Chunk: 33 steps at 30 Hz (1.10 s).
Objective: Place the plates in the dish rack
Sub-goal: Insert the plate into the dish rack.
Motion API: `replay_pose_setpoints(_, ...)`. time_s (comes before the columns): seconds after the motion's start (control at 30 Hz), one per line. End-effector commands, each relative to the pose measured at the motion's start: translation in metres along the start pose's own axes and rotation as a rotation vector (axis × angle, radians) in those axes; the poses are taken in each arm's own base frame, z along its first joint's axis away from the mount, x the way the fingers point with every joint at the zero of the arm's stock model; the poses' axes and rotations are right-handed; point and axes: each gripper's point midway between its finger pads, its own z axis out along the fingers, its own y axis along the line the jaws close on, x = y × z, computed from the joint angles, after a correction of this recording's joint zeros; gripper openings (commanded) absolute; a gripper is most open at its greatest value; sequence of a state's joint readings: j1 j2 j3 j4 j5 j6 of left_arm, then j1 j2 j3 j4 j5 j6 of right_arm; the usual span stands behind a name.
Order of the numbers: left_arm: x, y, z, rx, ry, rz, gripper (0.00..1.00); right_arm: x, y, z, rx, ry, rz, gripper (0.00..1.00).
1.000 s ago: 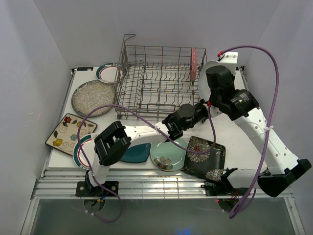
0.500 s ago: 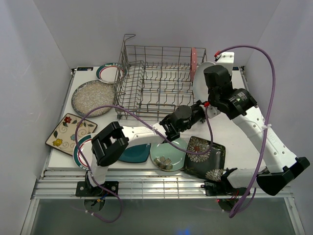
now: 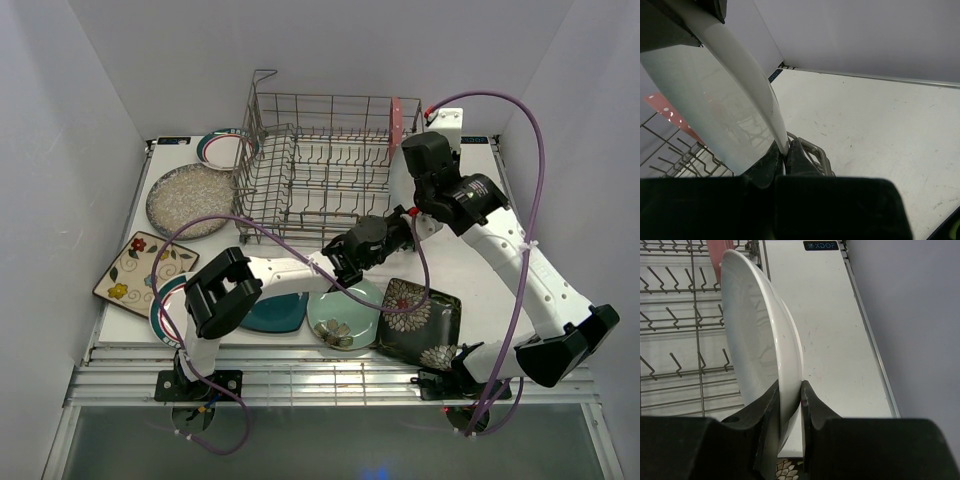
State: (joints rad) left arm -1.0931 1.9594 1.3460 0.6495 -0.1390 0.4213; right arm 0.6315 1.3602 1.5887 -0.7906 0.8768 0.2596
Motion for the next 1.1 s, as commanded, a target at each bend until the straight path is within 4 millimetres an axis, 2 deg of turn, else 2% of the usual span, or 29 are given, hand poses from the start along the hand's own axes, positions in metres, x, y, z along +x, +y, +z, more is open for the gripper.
replay_pose_setpoints(0.0, -0.031, -0.006, -0.006, 0.097, -0.086, -0.032, 0.00, -0.043, 0.045, -0.028, -0.225, -0.111, 0.153, 0.08)
replay_pose_setpoints(0.27, -0.009, 0.010, 0.000, 0.072, -0.051, -0.054, 0.00, -0.035, 0.051, -0.020, -0.218, -0.108, 0.145, 0.08)
replay_pose_setpoints(0.4, -0.005, 0.009, -0.001, 0.080, -0.043, -0.079, 0.00, -0.037, 0.056, -0.015, -0.213, -0.106, 0.126, 0.08)
replay_pose_setpoints(0.5, -0.007, 0.002, -0.003, 0.112, -0.051, -0.095, 0.00, -0.041, 0.063, -0.010, -0.223, -0.105, 0.115, 0.08)
replay_pose_setpoints(0.63, -0.013, 0.006, -0.002, 0.103, -0.059, -0.104, 0.00, -0.052, 0.069, -0.008, -0.229, -0.119, 0.099, 0.08)
replay_pose_setpoints(0.8, -0.031, 0.010, -0.002, 0.112, -0.079, -0.125, 0.00, -0.068, 0.073, -0.010, -0.248, -0.137, 0.098, 0.08)
replay_pose_setpoints(0.9, -0.043, 0.012, -0.001, 0.116, -0.095, -0.152, 0.00, -0.070, 0.075, -0.009, -0.252, -0.133, 0.074, 0.08)
replay_pose_setpoints(1.07, -0.046, 0.013, 0.000, 0.116, -0.081, -0.188, 0.00, -0.078, 0.085, -0.005, -0.268, -0.134, 0.033, 0.08)
